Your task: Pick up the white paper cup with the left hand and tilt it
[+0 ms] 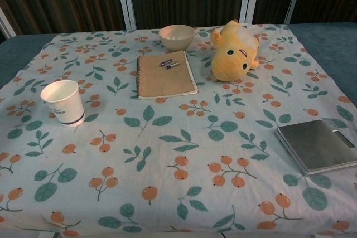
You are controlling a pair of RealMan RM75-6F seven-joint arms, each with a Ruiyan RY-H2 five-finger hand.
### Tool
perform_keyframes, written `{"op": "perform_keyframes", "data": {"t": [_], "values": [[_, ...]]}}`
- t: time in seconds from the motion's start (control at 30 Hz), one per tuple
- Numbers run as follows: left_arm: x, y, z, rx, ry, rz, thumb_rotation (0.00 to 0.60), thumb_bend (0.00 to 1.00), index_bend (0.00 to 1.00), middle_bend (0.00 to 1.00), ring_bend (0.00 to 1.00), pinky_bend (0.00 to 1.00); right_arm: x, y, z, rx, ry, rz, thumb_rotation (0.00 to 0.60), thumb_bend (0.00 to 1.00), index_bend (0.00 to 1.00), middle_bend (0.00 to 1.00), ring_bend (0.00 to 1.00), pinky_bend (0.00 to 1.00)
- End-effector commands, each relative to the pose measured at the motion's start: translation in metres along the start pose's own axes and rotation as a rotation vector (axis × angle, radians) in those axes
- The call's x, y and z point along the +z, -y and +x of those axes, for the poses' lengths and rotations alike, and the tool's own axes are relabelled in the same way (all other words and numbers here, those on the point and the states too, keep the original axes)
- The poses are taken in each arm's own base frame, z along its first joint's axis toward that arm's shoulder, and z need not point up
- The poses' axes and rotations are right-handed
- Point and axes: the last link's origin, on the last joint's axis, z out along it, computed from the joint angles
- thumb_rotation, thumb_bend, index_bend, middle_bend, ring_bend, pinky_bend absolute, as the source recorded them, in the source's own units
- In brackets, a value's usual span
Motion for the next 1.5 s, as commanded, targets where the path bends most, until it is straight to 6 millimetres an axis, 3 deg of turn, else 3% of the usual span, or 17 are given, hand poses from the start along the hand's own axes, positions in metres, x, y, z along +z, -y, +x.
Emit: {"op": "perform_keyframes", "data": {"t": [0.03, 0.57, 0.87, 1.0, 1.17, 1.3, 1.5], "values": [[0.001, -0.001, 0.000, 0.005, 0.001, 0.000, 0.600, 0.33, 0.00, 0.00, 0.00, 0.00, 0.000, 0.001, 0.001, 0.007, -0.009, 0.003, 0.600, 0.11, 0.00, 0.00, 0.00, 0.00], [0.015, -0.022, 0.002, 0.013, 0.032, -0.066, 0.600, 0.33, 0.00, 0.00, 0.00, 0.00, -0.001, -0.002, 0.002, 0.006, -0.016, -0.004, 0.600, 0.11, 0.00, 0.00, 0.00, 0.00], [0.060, -0.092, 0.011, 0.002, 0.073, -0.264, 0.600, 0.32, 0.00, 0.00, 0.00, 0.00, -0.002, -0.006, 0.006, 0.012, -0.033, -0.014, 0.600, 0.11, 0.00, 0.00, 0.00, 0.00], [0.086, -0.130, 0.006, 0.018, 0.103, -0.348, 0.600, 0.32, 0.00, 0.00, 0.00, 0.00, -0.001, -0.006, 0.008, 0.003, -0.048, -0.009, 0.600, 0.11, 0.00, 0.00, 0.00, 0.00], [0.101, -0.167, -0.004, 0.100, 0.164, -0.420, 0.600, 0.32, 0.00, 0.00, 0.00, 0.00, -0.001, -0.009, 0.010, 0.004, -0.066, -0.023, 0.600, 0.11, 0.00, 0.00, 0.00, 0.00], [0.105, -0.181, -0.010, 0.152, 0.211, -0.428, 0.600, 0.31, 0.00, 0.00, 0.00, 0.00, -0.001, -0.011, 0.011, 0.009, -0.065, -0.027, 0.600, 0.11, 0.00, 0.00, 0.00, 0.00], [0.114, -0.187, -0.021, 0.214, 0.284, -0.400, 0.600, 0.31, 0.00, 0.00, 0.00, 0.00, 0.000, -0.013, 0.009, 0.019, -0.056, -0.034, 0.600, 0.11, 0.00, 0.00, 0.00, 0.00]]}}
